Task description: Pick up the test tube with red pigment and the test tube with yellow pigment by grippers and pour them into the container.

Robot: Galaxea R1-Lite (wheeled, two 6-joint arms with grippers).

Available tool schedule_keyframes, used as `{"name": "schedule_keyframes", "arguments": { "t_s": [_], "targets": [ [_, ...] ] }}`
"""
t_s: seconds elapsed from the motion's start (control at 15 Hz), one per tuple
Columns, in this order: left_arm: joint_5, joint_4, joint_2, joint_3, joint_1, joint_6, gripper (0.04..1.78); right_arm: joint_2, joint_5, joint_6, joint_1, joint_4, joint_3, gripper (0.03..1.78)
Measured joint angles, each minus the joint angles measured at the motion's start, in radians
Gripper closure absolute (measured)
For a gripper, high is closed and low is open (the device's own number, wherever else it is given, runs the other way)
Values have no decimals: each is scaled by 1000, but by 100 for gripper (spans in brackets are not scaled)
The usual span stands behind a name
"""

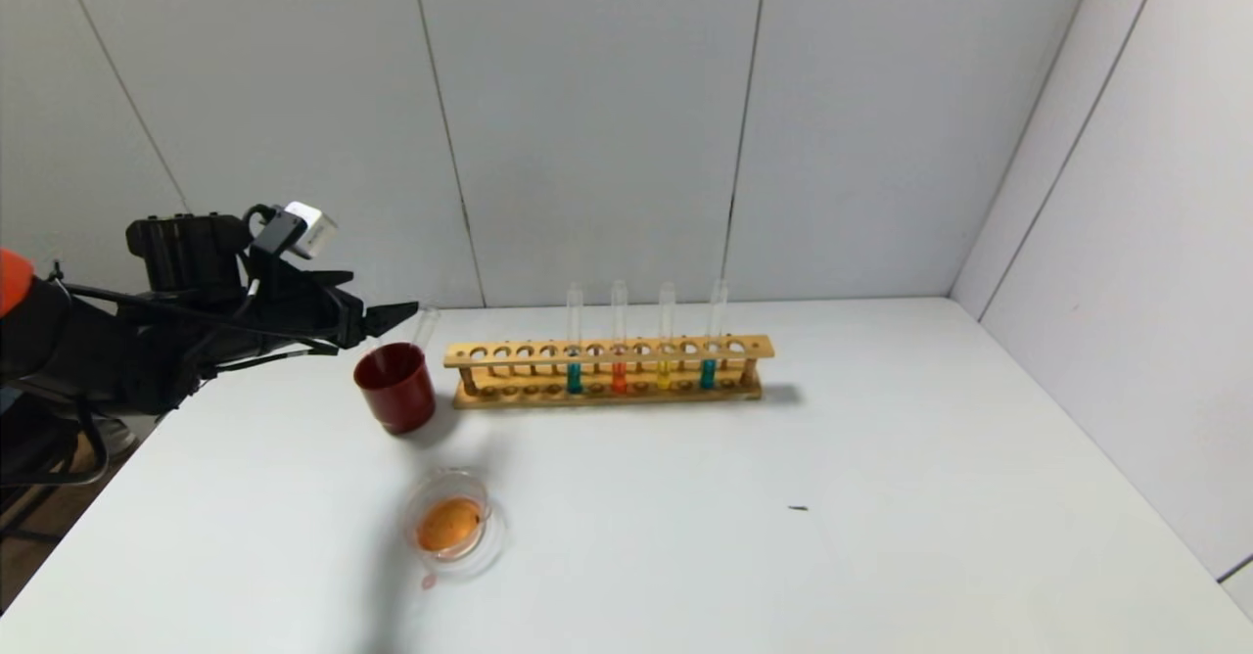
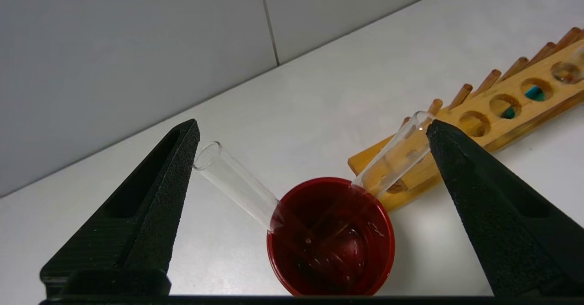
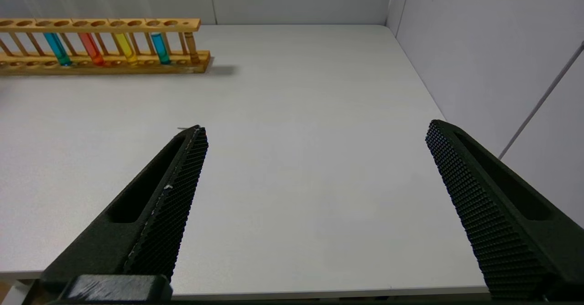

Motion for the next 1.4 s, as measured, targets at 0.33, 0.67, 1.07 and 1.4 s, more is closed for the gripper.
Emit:
{"name": "schedule_keyframes", "arguments": {
  "t_s": [0.33, 0.67, 1.07, 1.4],
  "targets": [
    [27, -3, -100, 12, 0, 9, 7, 0, 0, 0, 0, 0, 0, 6],
    [194, 3, -328, 132, -6, 81, 7, 0, 0, 0, 0, 0, 0, 6],
    [421, 42, -831, 402, -3, 55, 7, 0, 0, 0, 0, 0, 0, 6],
    [384, 176, -1325, 580, -5, -67, 7, 0, 0, 0, 0, 0, 0, 6]
  ]
}}
